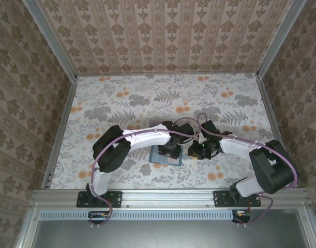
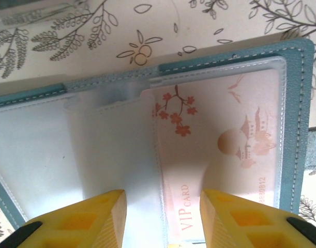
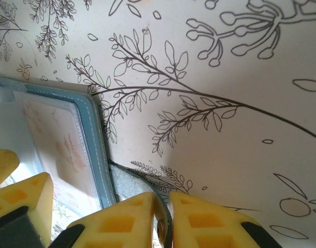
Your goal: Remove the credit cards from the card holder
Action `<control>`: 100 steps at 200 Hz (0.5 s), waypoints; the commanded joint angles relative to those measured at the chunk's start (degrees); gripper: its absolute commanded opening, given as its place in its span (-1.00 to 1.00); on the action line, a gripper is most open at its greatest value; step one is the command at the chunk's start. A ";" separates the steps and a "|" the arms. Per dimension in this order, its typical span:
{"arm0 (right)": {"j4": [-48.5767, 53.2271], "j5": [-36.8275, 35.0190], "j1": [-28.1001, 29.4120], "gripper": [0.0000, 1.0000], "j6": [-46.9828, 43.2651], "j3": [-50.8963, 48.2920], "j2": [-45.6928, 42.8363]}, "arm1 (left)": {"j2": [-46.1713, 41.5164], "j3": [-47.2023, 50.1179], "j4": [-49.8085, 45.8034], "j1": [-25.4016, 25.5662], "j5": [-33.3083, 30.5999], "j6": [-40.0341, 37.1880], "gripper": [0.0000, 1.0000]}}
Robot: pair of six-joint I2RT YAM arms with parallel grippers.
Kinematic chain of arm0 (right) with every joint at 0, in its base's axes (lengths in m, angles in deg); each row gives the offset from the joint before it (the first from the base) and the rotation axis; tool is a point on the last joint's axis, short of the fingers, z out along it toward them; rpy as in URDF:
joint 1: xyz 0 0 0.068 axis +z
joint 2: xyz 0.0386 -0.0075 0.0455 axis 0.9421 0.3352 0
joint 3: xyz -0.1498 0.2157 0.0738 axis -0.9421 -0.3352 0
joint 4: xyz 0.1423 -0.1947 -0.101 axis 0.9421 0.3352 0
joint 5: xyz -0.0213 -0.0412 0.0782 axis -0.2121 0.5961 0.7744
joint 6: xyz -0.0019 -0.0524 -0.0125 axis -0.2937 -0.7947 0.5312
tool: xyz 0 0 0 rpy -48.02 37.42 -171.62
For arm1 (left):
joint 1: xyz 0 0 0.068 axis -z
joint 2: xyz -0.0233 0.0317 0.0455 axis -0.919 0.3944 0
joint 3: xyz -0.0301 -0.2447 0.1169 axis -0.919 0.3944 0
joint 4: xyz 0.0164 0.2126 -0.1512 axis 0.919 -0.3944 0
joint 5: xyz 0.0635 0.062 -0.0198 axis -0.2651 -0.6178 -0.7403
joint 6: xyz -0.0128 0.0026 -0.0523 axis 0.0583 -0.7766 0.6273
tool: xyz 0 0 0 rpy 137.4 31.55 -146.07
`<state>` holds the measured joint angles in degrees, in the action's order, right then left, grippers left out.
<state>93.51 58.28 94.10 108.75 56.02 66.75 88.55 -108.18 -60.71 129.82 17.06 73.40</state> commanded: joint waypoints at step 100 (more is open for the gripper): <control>2.69 0.15 0.18 -0.73 -0.99 2.06 0.32 | -2.39 -2.29 -6.98 0.43 -5.89 -1.95 -0.12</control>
<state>93.79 58.28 94.10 108.72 56.48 66.77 88.49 -108.97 -64.54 129.82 13.52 72.70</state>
